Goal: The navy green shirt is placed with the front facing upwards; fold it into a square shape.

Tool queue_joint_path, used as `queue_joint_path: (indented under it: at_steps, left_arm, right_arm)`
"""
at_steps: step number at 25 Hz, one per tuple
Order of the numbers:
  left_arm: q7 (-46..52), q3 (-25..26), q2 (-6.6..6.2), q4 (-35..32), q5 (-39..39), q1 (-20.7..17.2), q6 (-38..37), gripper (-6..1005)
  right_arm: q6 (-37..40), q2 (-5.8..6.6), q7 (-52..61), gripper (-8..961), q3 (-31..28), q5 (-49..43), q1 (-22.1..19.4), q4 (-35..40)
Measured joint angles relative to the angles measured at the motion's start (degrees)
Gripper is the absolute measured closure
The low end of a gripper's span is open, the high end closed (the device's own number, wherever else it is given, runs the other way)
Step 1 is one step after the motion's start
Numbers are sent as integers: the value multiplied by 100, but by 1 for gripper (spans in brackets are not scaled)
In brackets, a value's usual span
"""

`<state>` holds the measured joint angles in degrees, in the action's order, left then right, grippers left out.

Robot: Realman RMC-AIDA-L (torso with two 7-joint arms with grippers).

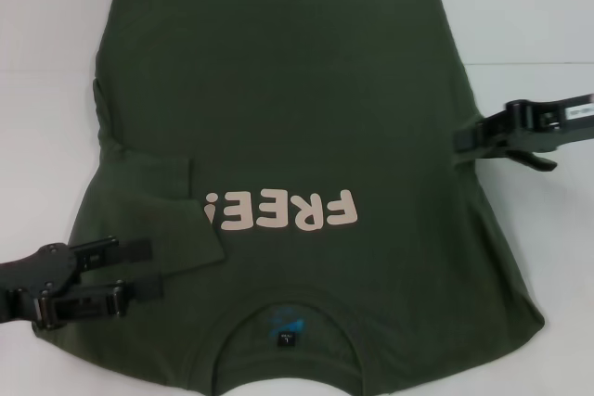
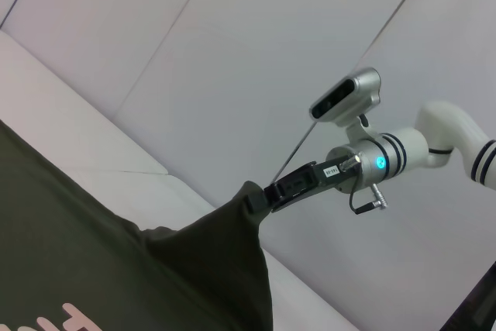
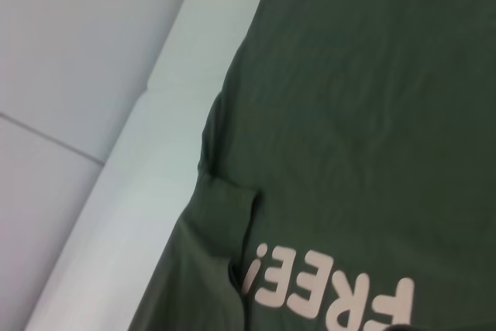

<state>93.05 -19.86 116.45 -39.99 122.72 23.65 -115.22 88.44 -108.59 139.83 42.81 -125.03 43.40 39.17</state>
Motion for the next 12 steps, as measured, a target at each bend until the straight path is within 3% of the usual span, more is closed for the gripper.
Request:
queue_joint_path:
  at_steps: [12]
  left_arm:
    - [-7, -33, 15, 0, 24, -23, 0, 110]
  right_arm:
    - [-230, -295, 158, 930, 359, -671, 502, -43]
